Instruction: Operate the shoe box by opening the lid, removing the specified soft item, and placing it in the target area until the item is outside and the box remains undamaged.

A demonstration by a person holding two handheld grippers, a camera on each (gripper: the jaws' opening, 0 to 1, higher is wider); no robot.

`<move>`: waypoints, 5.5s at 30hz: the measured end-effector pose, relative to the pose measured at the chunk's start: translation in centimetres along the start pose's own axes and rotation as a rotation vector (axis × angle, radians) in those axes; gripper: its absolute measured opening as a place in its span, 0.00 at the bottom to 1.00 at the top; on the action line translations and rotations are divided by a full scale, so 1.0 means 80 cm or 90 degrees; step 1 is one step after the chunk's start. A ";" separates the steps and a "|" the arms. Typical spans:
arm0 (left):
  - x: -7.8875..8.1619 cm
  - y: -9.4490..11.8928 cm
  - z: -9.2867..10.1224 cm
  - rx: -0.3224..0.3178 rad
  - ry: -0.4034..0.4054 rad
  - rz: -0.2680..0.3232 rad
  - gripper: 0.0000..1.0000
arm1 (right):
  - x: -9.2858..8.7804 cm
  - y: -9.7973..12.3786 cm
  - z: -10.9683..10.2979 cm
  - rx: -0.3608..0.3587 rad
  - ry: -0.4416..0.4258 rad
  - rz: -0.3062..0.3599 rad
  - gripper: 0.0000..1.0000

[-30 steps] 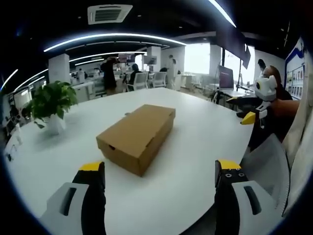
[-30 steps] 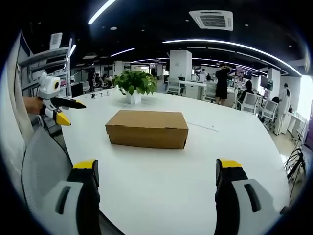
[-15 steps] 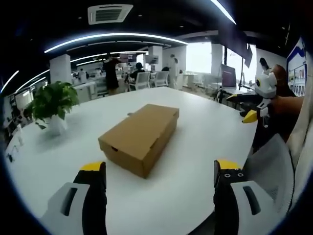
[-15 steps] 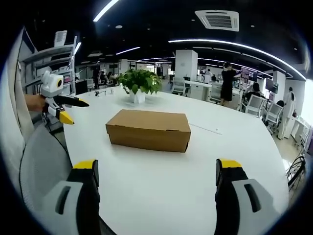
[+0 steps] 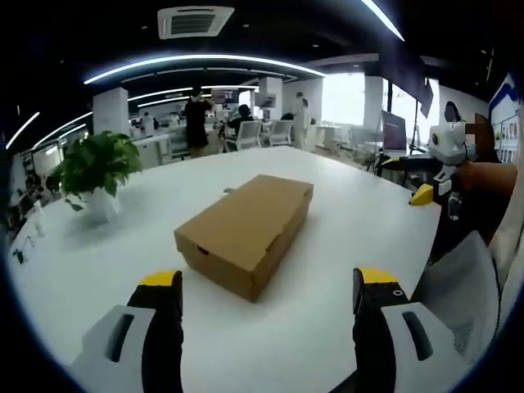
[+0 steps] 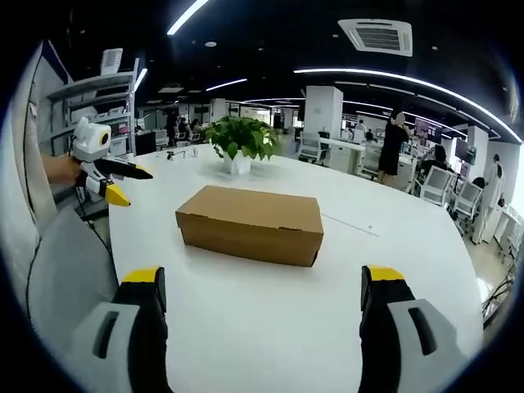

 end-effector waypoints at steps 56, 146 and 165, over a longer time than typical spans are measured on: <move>-0.034 -0.092 0.007 0.087 0.035 -0.052 0.56 | -0.012 -0.131 0.115 0.091 0.083 -0.050 0.57; -0.067 -0.100 -0.060 0.016 -0.001 -0.142 0.30 | -0.033 -0.166 0.077 0.082 0.016 -0.100 0.16; -0.072 -0.087 -0.094 -0.059 -0.054 -0.168 0.30 | -0.042 -0.149 0.019 0.074 0.005 -0.095 0.13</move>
Point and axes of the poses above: the point that each gripper's makers call its tool centre point, and the gripper's own axes: y roughly backward along the fingers, z roughly to its right, x roughly out of its top, the point moved 7 cm from there along y, roughly backward along the fingers, and after that the axes turned 13 degrees about x, right-handed, at the moved point
